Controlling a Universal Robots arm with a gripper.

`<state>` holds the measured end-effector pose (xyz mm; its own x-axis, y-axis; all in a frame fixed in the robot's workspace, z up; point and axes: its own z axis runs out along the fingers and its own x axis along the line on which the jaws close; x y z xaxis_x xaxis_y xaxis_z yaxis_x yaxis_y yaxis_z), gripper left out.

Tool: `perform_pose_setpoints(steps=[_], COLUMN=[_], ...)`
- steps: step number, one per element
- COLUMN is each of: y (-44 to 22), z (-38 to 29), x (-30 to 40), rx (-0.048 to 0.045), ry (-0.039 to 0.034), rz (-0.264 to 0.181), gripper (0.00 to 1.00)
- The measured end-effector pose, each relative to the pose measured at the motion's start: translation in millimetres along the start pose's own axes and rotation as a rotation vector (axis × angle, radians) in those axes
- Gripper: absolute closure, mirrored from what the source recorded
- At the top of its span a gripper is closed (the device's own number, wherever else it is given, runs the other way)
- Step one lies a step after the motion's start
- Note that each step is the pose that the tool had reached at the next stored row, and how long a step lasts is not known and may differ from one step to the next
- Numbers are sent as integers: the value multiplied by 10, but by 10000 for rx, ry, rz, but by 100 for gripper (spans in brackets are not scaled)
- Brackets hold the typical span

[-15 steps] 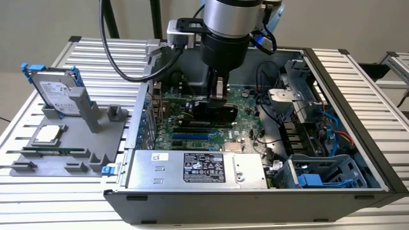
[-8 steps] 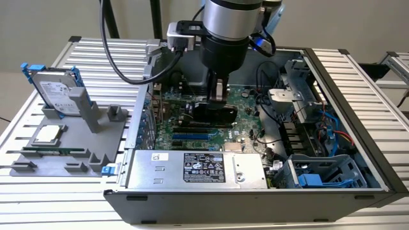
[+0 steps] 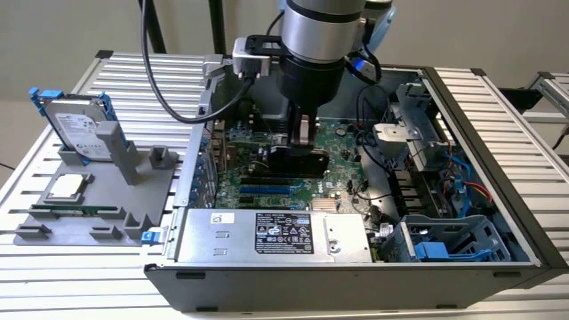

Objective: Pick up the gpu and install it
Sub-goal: 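Insert the gpu into the slot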

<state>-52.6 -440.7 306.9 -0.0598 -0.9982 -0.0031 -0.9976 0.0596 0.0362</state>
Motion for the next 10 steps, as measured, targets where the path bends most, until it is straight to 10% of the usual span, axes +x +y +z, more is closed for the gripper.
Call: perform_pose_setpoints(steps=[10], y=[32], z=[114], x=[2], rx=[0], ry=[-1], rz=[0], gripper=[100])
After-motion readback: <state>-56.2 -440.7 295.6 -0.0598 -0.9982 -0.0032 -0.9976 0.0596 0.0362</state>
